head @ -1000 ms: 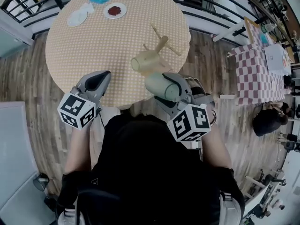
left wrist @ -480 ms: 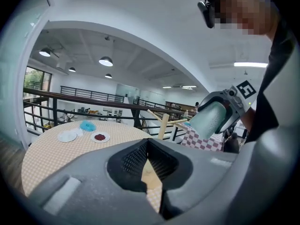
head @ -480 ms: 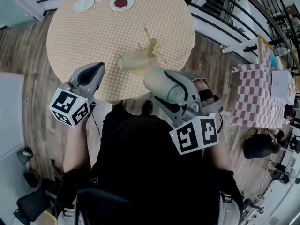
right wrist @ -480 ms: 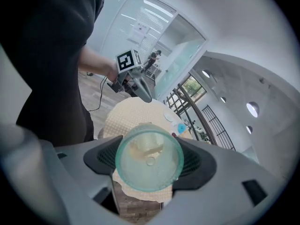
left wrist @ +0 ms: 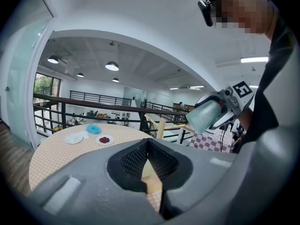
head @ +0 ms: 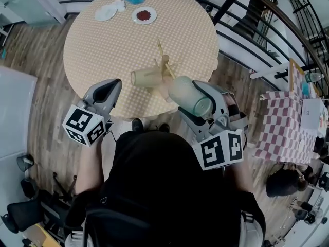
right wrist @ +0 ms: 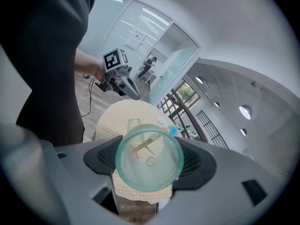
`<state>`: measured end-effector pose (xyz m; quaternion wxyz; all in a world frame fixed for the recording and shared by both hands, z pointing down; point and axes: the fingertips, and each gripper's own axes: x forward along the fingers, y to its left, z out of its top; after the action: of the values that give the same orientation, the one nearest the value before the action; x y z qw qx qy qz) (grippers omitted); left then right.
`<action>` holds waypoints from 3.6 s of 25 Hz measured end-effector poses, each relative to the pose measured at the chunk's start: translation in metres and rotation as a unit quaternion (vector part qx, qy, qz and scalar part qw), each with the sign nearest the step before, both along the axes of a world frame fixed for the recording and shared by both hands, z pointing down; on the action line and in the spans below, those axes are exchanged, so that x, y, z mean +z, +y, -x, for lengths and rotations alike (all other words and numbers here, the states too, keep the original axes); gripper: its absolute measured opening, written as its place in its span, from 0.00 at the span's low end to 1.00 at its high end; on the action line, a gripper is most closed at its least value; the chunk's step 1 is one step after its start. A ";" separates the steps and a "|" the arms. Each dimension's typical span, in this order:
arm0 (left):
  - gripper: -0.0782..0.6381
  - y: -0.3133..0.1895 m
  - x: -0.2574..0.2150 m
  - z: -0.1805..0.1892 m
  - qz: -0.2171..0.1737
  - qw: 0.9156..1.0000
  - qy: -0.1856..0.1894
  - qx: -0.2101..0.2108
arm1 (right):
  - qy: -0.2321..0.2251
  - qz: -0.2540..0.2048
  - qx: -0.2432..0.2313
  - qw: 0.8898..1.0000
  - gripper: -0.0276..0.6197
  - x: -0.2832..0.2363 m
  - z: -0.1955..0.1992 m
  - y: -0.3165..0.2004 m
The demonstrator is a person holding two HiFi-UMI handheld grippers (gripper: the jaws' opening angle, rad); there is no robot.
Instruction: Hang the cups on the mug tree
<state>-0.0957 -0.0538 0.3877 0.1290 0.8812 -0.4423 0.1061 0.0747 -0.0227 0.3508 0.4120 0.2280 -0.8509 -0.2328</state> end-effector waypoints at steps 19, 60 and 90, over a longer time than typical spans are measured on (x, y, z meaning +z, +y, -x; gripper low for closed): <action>0.12 -0.003 -0.003 0.038 -0.011 0.999 0.004 -0.032 | -0.002 -0.050 0.050 0.998 0.58 0.038 0.031 -0.035; 0.12 0.022 0.017 0.056 0.018 0.999 0.010 -0.045 | -0.067 -0.066 0.057 0.994 0.57 0.043 0.052 -0.028; 0.12 0.062 -0.009 -0.036 -0.030 0.999 0.008 0.006 | -0.473 0.092 -0.011 0.876 0.22 -0.066 -0.005 0.041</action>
<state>-0.0601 0.0086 0.3791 0.1051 0.8883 -0.4387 0.0859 0.0797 0.0182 0.2851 -0.0232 0.2629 -0.9643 -0.0225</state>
